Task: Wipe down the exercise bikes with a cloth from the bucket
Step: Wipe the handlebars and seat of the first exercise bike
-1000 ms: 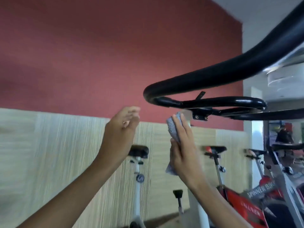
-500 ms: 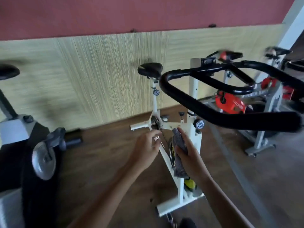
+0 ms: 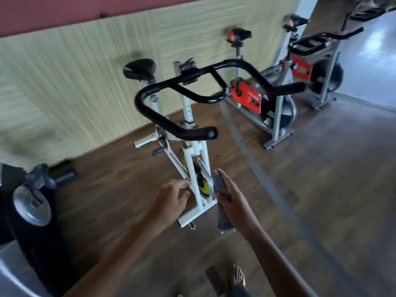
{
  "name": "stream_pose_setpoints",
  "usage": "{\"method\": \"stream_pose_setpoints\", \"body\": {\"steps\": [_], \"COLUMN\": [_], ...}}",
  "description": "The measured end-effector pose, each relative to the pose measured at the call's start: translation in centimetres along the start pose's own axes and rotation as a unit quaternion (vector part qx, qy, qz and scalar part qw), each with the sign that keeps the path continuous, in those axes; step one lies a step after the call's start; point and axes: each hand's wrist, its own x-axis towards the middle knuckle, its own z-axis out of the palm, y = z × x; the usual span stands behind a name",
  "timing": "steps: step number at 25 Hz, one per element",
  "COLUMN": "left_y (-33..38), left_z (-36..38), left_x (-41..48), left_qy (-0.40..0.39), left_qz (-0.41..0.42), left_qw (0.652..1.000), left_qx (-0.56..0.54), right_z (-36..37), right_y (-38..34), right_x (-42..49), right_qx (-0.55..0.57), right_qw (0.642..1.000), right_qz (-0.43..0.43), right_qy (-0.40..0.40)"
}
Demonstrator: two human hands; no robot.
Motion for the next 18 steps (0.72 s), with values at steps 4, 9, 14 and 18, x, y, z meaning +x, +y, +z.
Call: {"method": "stream_pose_setpoints", "body": {"steps": [4, 9, 14, 18], "left_y": [6.9, 18.4, 28.2, 33.2], "left_z": [5.3, 12.7, 19.2, 22.9], "left_x": [1.5, 5.6, 9.5, 13.0], "left_qy": [-0.034, -0.041, -0.046, -0.057], "left_qz": [0.037, 0.090, 0.129, 0.147], "left_qw": [0.999, 0.995, 0.991, 0.987], "left_qx": [0.002, 0.000, -0.008, -0.013], "right_z": [-8.3, -21.1, -32.3, -38.3], "right_y": [3.0, 6.5, 9.4, 10.6], "right_x": [-1.9, -2.6, -2.5, -0.3], "right_qx": [0.005, 0.025, 0.030, 0.037], "right_qw": [0.999, 0.995, 0.989, 0.986], "right_qz": [-0.002, -0.019, -0.014, -0.012], "right_qy": [0.041, 0.098, 0.147, 0.159]}}
